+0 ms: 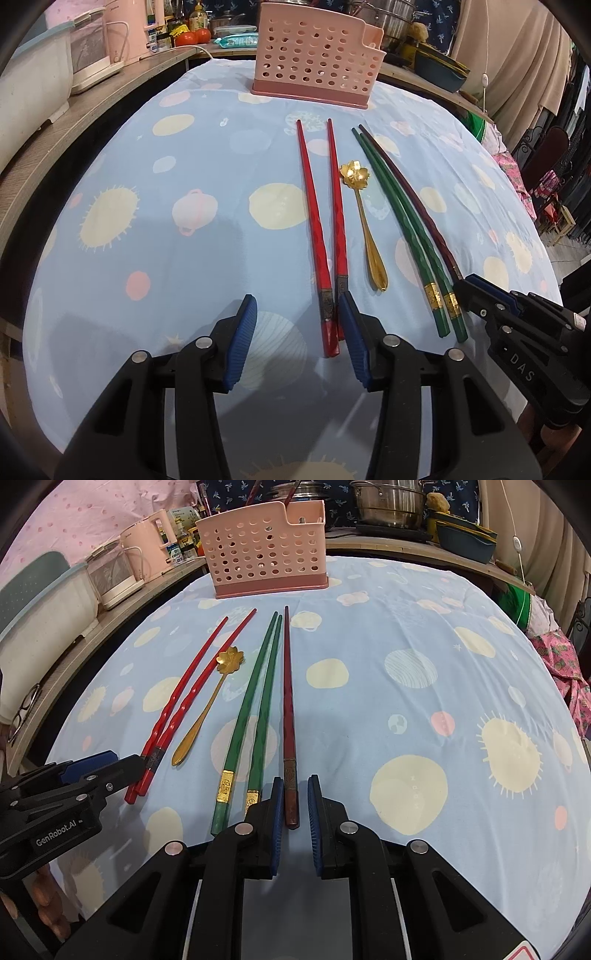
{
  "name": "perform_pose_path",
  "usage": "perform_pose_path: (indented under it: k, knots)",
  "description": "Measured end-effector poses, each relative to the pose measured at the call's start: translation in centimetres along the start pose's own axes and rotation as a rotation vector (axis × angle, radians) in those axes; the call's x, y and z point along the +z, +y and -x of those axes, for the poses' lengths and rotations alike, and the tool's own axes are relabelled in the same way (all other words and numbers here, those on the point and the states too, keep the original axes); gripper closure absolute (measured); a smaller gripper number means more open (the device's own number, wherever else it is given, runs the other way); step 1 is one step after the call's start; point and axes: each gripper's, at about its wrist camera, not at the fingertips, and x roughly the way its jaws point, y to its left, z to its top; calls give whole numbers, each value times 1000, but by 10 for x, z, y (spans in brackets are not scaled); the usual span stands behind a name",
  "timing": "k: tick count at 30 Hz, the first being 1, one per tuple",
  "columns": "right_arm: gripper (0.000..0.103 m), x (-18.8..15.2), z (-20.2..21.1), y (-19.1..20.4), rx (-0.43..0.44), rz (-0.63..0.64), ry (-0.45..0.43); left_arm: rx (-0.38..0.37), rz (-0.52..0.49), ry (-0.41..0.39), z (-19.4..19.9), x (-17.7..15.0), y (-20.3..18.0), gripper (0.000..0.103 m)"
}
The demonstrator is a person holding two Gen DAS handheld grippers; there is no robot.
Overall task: Organize utensils
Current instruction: 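Grasp a red chopstick with the left tool while the right tool grasps the dark red chopstick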
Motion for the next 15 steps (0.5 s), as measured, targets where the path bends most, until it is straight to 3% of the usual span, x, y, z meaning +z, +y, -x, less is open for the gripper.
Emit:
perform_pose_path:
  k: [5,13,15]
  knots:
    - [91,0,0,0,0,0,0,18,24,-2,-1,1,7,69]
    - [91,0,0,0,0,1,0,24,7,-7,0,-1,6,72]
    - [91,0,0,0,-2,2,-1,13,0,-6,0,-1,4,83]
